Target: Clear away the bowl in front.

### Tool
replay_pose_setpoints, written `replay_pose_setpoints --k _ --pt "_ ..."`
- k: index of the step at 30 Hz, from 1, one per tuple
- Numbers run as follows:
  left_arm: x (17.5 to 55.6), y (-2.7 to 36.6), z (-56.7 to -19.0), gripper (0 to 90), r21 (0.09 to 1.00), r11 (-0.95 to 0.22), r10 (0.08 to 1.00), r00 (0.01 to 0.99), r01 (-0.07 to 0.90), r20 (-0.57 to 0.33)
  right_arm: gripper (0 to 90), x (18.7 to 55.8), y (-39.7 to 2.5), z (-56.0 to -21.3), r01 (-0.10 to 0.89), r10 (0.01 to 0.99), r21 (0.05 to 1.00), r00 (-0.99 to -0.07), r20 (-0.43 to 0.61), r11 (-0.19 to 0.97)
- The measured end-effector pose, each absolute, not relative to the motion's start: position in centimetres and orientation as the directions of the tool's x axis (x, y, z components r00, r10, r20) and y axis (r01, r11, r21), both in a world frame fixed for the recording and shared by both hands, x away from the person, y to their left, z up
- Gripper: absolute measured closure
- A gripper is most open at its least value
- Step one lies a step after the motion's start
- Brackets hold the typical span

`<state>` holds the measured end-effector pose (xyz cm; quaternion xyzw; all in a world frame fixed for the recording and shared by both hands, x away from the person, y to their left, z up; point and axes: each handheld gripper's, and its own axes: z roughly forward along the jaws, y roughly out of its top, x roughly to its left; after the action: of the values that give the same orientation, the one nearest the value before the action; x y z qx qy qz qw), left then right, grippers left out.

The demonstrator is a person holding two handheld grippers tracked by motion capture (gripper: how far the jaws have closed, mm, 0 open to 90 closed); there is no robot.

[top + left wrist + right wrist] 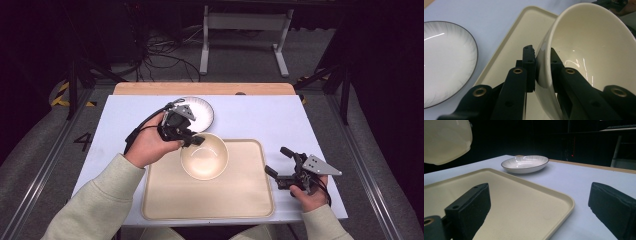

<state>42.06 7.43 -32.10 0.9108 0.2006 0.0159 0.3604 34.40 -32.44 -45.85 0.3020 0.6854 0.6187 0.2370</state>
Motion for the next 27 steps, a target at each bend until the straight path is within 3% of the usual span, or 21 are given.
replay_pose_setpoints --k 27 --pt "42.7 5.3 -37.3 82.1 0.571 -0.741 0.34 0.93 0.355 -0.137 4.9 34.4 -32.5 -45.9 0.121 0.707 0.991 -0.705 0.051 0.049"
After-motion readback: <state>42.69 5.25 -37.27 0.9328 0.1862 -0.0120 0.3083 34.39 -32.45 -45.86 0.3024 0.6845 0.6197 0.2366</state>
